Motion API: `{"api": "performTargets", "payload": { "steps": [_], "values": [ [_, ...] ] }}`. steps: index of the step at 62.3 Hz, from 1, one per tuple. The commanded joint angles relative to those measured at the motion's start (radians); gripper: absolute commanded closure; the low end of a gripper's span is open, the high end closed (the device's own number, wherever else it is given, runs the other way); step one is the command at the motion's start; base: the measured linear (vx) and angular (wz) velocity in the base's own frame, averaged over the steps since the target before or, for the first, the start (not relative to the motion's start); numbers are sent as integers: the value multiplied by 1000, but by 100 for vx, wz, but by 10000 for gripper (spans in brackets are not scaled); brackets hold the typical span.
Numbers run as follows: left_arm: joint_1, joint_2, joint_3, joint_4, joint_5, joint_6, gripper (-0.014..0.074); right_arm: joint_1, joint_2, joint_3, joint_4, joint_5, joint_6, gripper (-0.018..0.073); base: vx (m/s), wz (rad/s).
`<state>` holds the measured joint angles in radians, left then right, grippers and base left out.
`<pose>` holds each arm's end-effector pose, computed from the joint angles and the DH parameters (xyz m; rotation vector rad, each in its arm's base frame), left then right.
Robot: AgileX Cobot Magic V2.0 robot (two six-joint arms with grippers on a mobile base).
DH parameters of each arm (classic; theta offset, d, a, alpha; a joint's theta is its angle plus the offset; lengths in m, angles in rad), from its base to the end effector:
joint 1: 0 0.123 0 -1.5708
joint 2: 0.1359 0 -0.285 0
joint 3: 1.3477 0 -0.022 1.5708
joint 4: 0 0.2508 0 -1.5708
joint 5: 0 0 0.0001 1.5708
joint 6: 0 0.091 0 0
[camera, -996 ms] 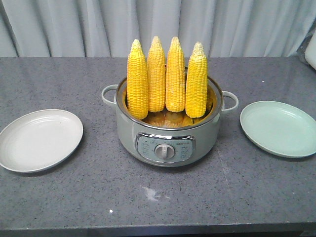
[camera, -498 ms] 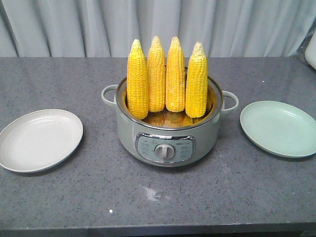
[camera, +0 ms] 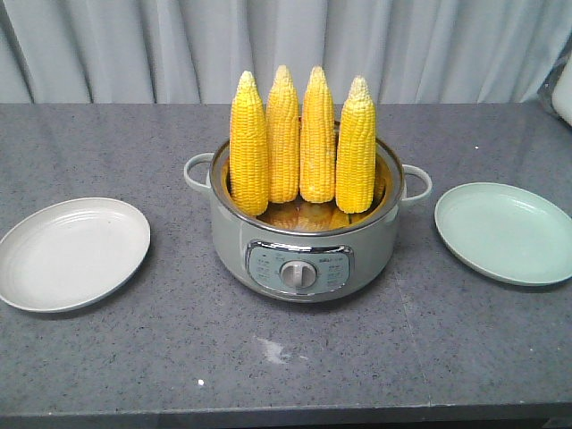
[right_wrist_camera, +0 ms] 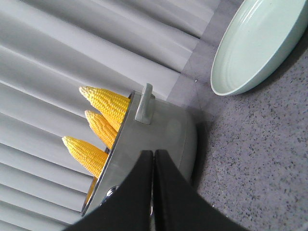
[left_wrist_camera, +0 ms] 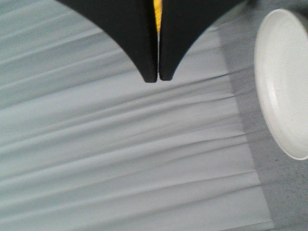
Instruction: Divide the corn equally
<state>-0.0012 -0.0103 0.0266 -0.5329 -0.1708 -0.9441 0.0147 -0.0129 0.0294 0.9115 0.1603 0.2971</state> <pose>0.0544 0.0077 0.2180 -1.0315 1.0250 -1.1682 0.0558 0.0124 0.1950 0.8630 1.4652 1.0316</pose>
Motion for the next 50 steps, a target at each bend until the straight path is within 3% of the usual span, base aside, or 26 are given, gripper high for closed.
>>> {"api": "performTargets", "payload": {
  "steps": [1,6,10,20,29,40,46,50],
  "values": [
    [-3,-16,-13,-21,-179,-94,603,-6,-4,-48,28,-50,-79,561,0,0],
    [-3,-16,-42,54,-228,-119,603,-6,-4,-121,27,-46,-204,561,0,0],
    [-3,-16,-88,170,-237,-119,603,-6,-4,-203,27,-28,-366,561,0,0],
    [-3,-2,-265,623,-169,-141,603,-6,72,-397,27,119,-748,561,0,0],
    [-3,101,-410,1071,-155,-306,603,-6,258,-586,27,273,-971,561,0,0],
    [-3,339,-533,1583,-342,-655,603,-6,497,-778,27,319,-1175,556,0,0],
    [-3,487,-611,1801,-459,-770,603,-6,605,-865,27,334,-1226,547,0,0],
    [-3,580,-668,1887,-514,-793,603,-6,674,-916,27,346,-1251,534,0,0]
  ]
}}
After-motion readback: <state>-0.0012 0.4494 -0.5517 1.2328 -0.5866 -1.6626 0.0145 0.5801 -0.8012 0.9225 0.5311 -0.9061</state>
